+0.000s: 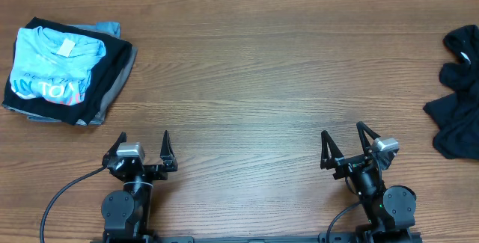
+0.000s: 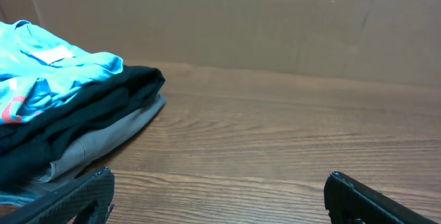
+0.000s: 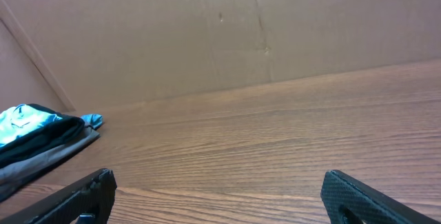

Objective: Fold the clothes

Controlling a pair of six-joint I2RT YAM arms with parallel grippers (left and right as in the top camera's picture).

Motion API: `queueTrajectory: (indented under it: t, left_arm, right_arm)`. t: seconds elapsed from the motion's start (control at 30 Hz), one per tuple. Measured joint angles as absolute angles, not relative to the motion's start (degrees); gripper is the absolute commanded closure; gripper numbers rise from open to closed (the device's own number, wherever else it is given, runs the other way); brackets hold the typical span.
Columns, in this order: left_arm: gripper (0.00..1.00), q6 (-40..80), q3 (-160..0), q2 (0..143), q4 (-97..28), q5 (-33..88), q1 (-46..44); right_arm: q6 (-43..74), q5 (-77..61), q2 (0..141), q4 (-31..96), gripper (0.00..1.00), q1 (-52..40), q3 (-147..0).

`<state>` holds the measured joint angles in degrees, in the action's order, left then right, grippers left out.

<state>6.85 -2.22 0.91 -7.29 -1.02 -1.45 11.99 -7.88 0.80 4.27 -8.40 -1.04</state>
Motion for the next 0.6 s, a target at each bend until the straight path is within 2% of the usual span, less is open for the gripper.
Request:
queueTrajectory:
  t: [0.23,0.37,0.47,0.6]
  left_arm:
    - [0.0,6.85,-2.22,0.91,-7.27,-1.02,-1.45]
    - [0.0,6.85,-2.22,0.91,-7.27,-1.02,-1.45]
    - [0.0,6.85,-2.22,0.91,-7.25,-1.04,-1.45]
    - [0.0,6.85,-2.17,0.91,-7.27,-1.04,-1.45]
  right_arm:
    - [13.39,-7.92,0.8,4.6,0.0,-8.4,-1.04]
    - [15.27,-8.1,0.75,11.33,0.0,-8.4,-2.96]
    - [15.97,-8.64,0.91,19.51,0.0,-8.4,-9.91]
    - [16.49,-7.99,0.91,28.49,0.0,-8.4,-26.76]
